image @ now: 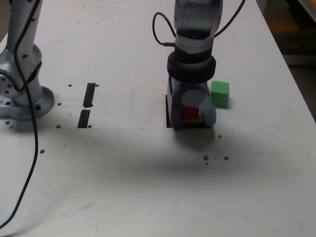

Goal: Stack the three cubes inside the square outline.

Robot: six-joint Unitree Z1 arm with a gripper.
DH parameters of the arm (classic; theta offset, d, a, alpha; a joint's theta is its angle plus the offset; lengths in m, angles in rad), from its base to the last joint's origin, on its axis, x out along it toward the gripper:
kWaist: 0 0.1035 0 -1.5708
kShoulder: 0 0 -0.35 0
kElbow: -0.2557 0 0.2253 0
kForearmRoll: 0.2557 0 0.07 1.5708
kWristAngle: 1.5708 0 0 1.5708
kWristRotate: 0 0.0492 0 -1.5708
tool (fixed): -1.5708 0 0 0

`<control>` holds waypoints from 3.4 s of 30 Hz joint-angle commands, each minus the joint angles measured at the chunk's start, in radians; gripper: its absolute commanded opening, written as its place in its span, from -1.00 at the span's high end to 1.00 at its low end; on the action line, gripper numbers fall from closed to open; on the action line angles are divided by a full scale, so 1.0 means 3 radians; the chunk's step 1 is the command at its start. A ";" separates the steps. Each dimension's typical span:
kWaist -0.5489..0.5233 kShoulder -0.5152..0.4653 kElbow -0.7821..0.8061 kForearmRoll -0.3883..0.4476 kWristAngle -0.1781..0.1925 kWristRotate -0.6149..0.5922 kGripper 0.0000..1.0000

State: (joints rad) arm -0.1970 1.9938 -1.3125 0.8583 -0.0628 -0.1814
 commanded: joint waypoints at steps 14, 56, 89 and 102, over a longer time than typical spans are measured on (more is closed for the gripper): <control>0.0010 0.0010 0.0016 -0.0023 0.0003 0.0015 -0.23; 0.0294 -0.0768 -0.0079 0.0831 0.0312 -0.0210 -0.90; 0.1060 -0.0084 -0.0415 0.1064 0.0421 0.0344 -0.98; 0.1079 0.0124 -0.0576 0.1096 0.0422 0.0405 -0.98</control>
State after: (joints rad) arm 0.1258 2.0218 -1.4773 1.1846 0.0635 -0.0601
